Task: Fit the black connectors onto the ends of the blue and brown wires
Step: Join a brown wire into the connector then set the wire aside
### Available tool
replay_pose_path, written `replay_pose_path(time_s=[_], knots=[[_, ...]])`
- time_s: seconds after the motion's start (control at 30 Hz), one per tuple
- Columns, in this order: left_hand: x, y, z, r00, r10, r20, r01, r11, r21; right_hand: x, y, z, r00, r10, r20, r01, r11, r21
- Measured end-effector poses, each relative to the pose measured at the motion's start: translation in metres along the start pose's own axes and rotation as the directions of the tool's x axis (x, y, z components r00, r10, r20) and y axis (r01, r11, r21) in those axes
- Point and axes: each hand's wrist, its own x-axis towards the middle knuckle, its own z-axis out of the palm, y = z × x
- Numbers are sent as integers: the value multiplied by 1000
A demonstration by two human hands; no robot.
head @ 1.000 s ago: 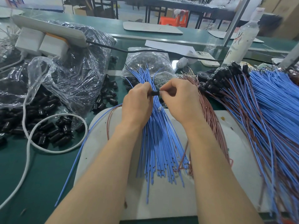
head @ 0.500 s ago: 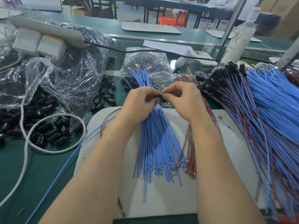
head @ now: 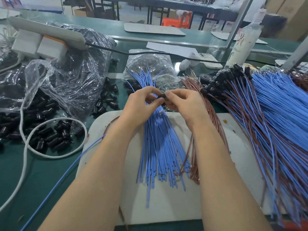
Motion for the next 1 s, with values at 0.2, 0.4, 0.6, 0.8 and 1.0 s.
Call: replay_pose_path(time_s=[0.2, 0.4, 0.6, 0.8, 1.0], knots=[[2, -1, 1, 1000, 0, 30, 0, 1000, -25, 0, 2, -1, 998, -51, -23, 49, 996, -80], [2, 0, 3, 999, 39, 31, -38, 998, -57, 2, 5, 1, 999, -28, -44, 29, 999, 20], [1, 0, 5, 999, 43, -24, -44, 997, -64, 3, 8, 9, 999, 7, -40, -3, 994, 106], [2, 3, 6, 997, 62, -55, -67, 993, -92, 3, 4, 9, 996, 89, -25, -77, 951, 298], [1, 2, 7, 999, 43, -32, -46, 995, -89, 4, 7, 6, 998, 63, 10, -64, 983, 170]])
